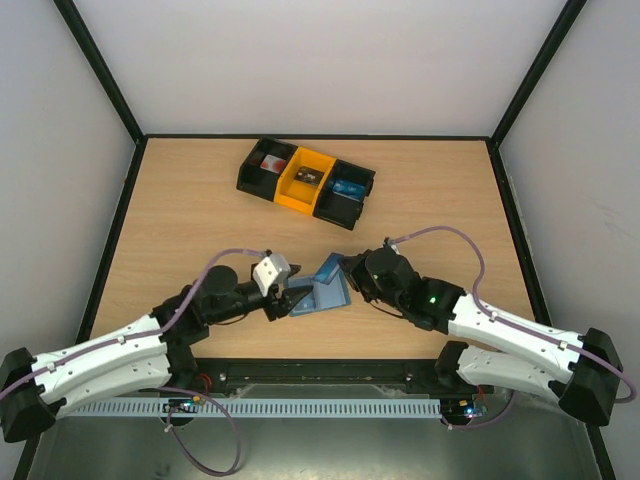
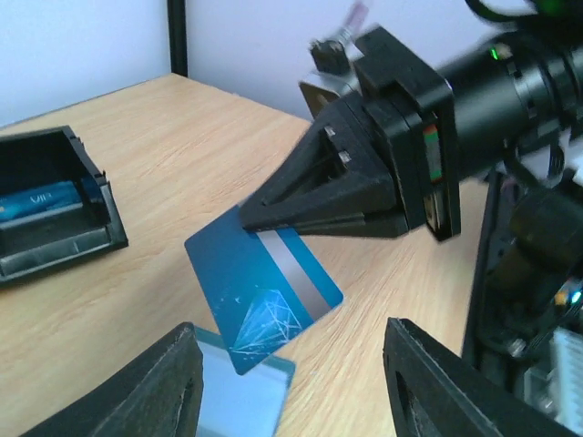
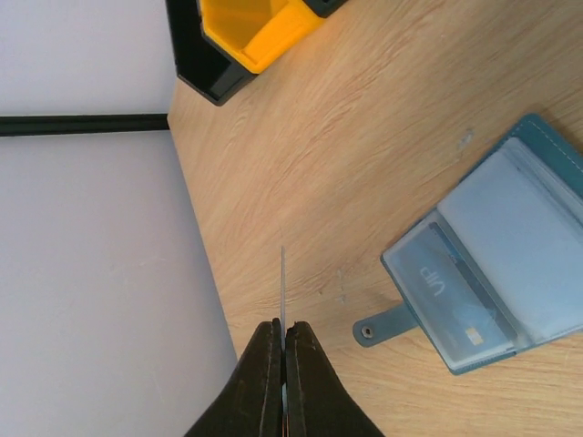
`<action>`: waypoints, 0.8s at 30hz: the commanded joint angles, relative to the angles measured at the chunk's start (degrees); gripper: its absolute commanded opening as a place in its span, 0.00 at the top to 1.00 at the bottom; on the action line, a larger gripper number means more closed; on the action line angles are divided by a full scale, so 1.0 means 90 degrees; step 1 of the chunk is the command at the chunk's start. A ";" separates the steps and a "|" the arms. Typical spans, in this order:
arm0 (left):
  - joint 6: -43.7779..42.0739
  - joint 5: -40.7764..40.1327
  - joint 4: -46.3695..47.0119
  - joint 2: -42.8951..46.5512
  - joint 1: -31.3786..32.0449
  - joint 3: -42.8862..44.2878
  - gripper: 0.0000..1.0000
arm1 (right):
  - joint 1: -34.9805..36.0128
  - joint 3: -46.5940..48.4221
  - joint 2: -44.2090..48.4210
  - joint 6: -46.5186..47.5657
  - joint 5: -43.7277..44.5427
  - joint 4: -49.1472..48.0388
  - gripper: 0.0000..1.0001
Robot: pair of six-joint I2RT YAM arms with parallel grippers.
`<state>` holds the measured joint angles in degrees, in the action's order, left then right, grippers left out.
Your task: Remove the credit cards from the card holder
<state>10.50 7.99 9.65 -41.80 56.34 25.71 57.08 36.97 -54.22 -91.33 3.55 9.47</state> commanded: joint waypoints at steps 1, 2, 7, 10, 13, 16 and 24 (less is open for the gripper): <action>-0.1747 -0.0816 -0.0162 -0.0284 0.0433 0.0032 0.43 | 0.0027 0.0359 -0.0183 -0.0333 0.0067 0.0564 0.98; -0.1968 -0.0969 -0.0210 -0.0384 0.0573 0.0052 0.42 | 0.0030 0.0373 -0.0211 -0.0332 0.0030 0.0585 0.98; -0.2742 -0.1795 -0.0230 -0.0904 0.1190 0.0212 0.39 | 0.0031 0.0078 -0.0145 -0.0650 -0.0226 0.0261 0.98; -0.3161 -0.2089 -0.0067 -0.1125 0.1435 0.0208 0.38 | 0.0027 0.0032 -0.0138 -0.0719 -0.0325 0.0167 0.98; -0.3266 -0.2374 0.0130 -0.1279 0.1492 0.0189 0.38 | 0.0025 0.0032 -0.0140 -0.0659 -0.0439 0.0087 0.98; -0.3306 -0.2560 0.0384 -0.1300 0.1510 0.0147 0.41 | 0.0025 -0.0015 -0.0138 -0.0627 -0.0551 -0.0014 0.98; -0.3435 -0.2897 0.0857 -0.1186 0.1598 -0.0050 0.48 | 0.0026 -0.0042 -0.0231 -0.0541 -0.0833 -0.0182 0.98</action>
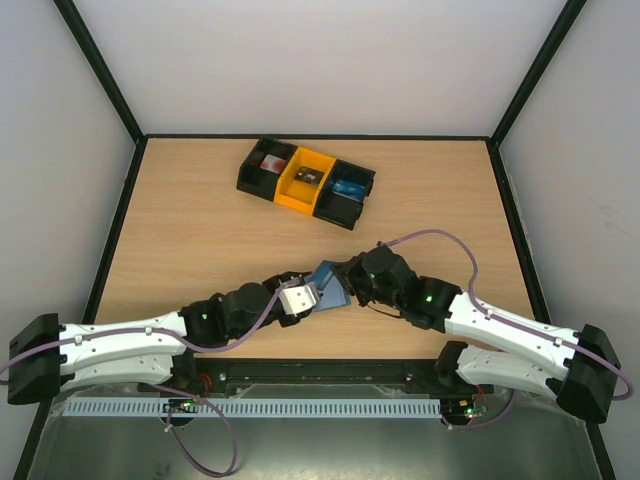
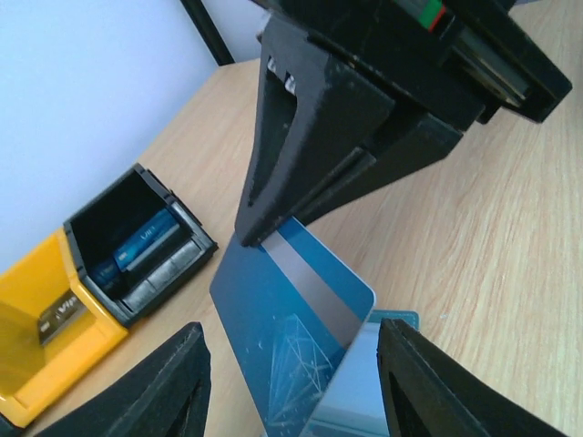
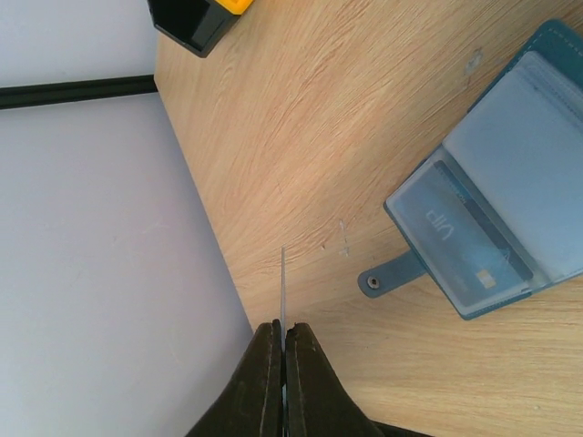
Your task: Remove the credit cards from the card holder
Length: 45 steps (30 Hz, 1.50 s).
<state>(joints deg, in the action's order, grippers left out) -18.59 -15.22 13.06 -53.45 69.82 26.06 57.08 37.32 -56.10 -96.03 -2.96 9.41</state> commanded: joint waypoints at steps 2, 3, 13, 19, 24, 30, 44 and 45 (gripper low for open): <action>-0.0228 -0.0341 0.0570 0.0127 0.0131 -0.0182 0.50 | 0.0026 -0.0118 0.0032 -0.0025 -0.0136 -0.0213 0.98; -0.0229 -0.0340 0.0613 0.0139 0.0141 -0.0231 0.50 | 0.0025 -0.0136 0.0061 -0.0038 -0.0139 -0.0240 0.98; -0.0387 -0.0746 0.1033 -0.0013 0.0311 -0.0359 0.97 | 0.0025 -0.0302 0.0323 0.0121 -0.0076 -0.0234 0.96; 0.0404 -0.0830 0.0702 0.0294 0.0308 -0.0290 0.97 | 0.0025 -0.0988 0.0880 0.0291 0.0355 -0.0670 0.71; 0.1437 -0.0651 0.0275 0.0652 0.0034 -0.0251 0.97 | 0.0025 -0.1625 0.1613 0.1571 0.0867 -0.1371 0.43; 0.3299 0.0992 -0.0245 0.0900 -0.1111 -0.0004 0.97 | 0.0032 -0.1931 0.2350 0.3908 0.0191 -0.2285 0.38; 0.6694 0.4558 0.0801 0.1529 -0.2730 -0.0335 0.97 | 0.0032 -0.2329 0.2126 0.4258 -0.1238 -0.3533 0.56; 0.6857 0.4661 0.0904 0.1535 -0.2758 -0.0359 0.97 | 0.0034 -0.2366 0.2079 0.4209 -0.1275 -0.3662 0.56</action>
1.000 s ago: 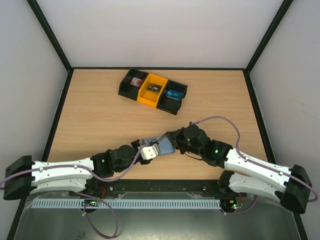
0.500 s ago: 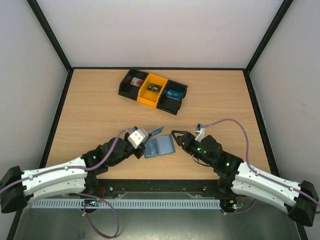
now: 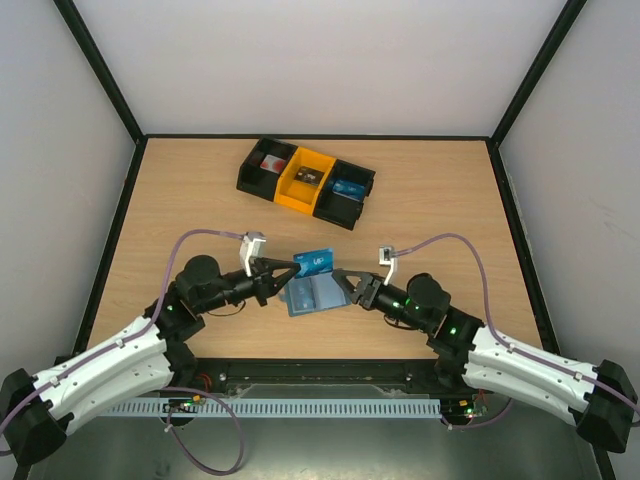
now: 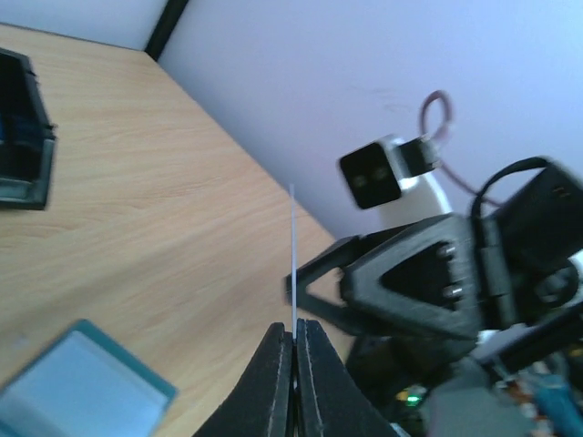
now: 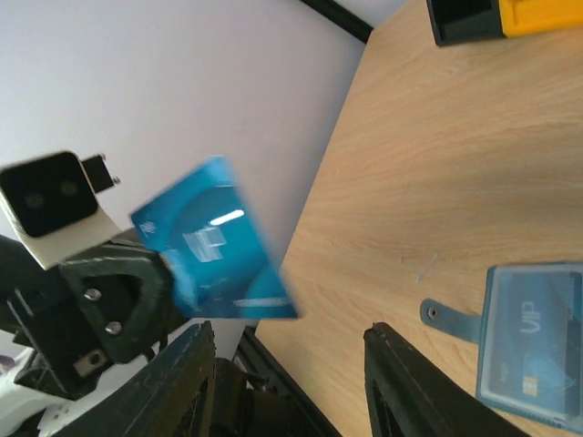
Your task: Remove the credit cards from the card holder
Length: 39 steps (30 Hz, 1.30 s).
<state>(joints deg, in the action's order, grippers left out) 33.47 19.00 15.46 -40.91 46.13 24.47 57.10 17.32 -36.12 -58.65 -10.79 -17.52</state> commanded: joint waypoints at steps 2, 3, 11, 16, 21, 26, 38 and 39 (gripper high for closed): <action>0.1359 0.1135 0.0809 0.0087 -0.0163 -0.0166 0.97 | 0.0024 -0.0202 -0.0184 -0.0051 -0.0490 -0.0930 0.56; 0.1450 0.1200 0.0866 0.0049 -0.0173 -0.0161 0.97 | 0.0023 -0.0221 -0.0189 -0.0093 -0.0524 -0.1022 0.56; 0.1689 0.1342 0.0917 -0.0084 -0.0174 -0.0097 0.97 | 0.0023 -0.0325 0.0036 -0.0223 -0.0460 -0.1215 0.79; 0.1845 0.1271 0.0986 -0.0033 -0.0174 -0.0212 0.93 | 0.0024 -0.0437 0.0236 -0.0314 -0.0437 -0.1210 0.98; 0.1775 0.0905 0.0531 0.0170 -0.0174 -0.0184 0.48 | 0.0029 -0.0523 0.0431 -0.0326 -0.0031 -0.1024 0.98; 0.1555 0.0280 -0.0351 0.0505 -0.0174 -0.0035 0.03 | 0.0023 0.0033 0.0355 0.0108 0.0976 0.0097 0.98; 0.0528 -0.1657 -0.3186 0.0237 -0.0174 0.0940 0.00 | -0.0882 0.1688 -0.1533 0.0762 0.2485 0.0871 0.98; 0.0428 -0.1775 -0.3292 0.0188 -0.0174 0.0986 0.00 | -0.1072 0.1822 -0.1729 0.0757 0.2394 0.0860 0.98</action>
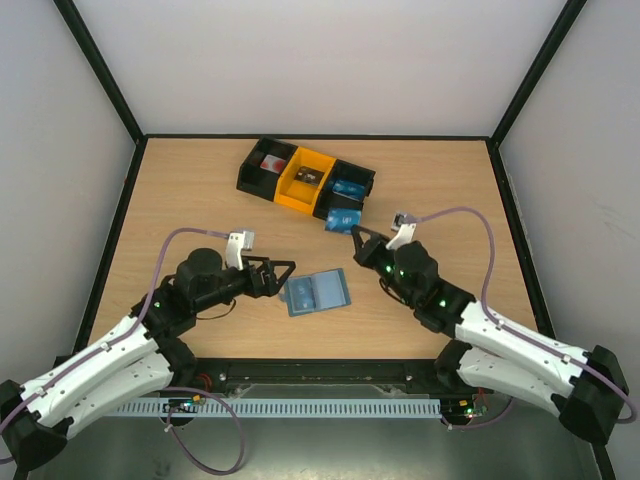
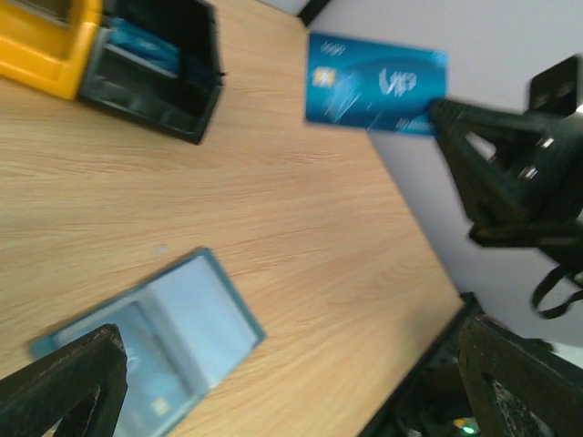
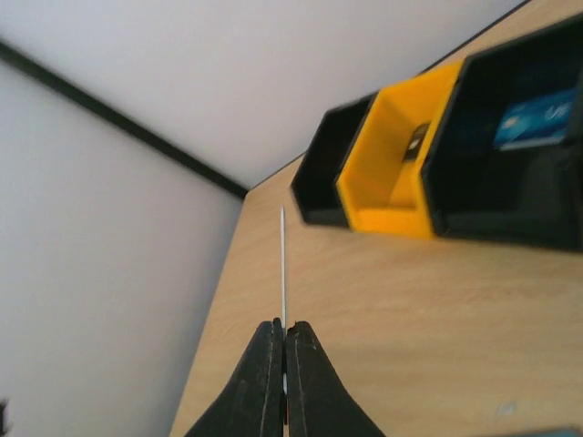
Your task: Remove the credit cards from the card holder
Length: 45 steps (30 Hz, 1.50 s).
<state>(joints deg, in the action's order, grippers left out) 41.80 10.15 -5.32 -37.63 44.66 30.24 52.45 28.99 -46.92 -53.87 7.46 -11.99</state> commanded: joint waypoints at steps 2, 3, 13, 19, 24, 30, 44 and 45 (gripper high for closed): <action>-0.0624 -0.0947 -0.1134 -0.0271 -0.0012 0.0425 0.00 | -0.0921 0.0716 -0.0915 0.0231 0.0123 0.0157 0.98; -0.0740 -0.0944 -0.1232 -0.0315 -0.0012 0.0468 0.00 | -0.1088 0.0805 -0.1123 0.0246 -0.0006 0.0111 0.98; -0.1067 -0.1236 -0.1552 -0.0566 -0.0030 0.0534 0.00 | -0.2084 0.1437 -0.2995 0.0537 -0.0041 -0.0550 0.98; -0.1206 -0.1351 -0.1581 -0.0495 -0.0031 0.0481 0.00 | -0.2588 0.1925 -0.4133 0.0310 -0.0254 -0.0829 0.98; -0.1280 -0.1366 -0.1586 -0.0422 -0.0031 0.0458 0.00 | -0.2680 0.2551 -0.4878 0.0200 -0.0327 -0.0961 0.98; -0.1331 -0.1311 -0.1573 -0.0316 -0.0031 0.0453 0.00 | -0.2693 0.3189 -0.5726 0.0037 -0.0336 -0.0996 0.98; -0.1373 -0.1343 -0.1620 -0.0192 -0.0031 0.0488 0.00 | -0.2693 0.4024 -0.6918 -0.0429 0.0264 -0.0963 0.98; -0.1379 -0.1336 -0.1604 -0.0179 -0.0031 0.0480 0.00 | -0.2693 0.4067 -0.6980 -0.0422 0.0264 -0.0993 0.98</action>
<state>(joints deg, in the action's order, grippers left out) 30.41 -1.54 -18.87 -40.07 44.64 34.02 28.40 63.05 -107.50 -56.49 6.83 -19.77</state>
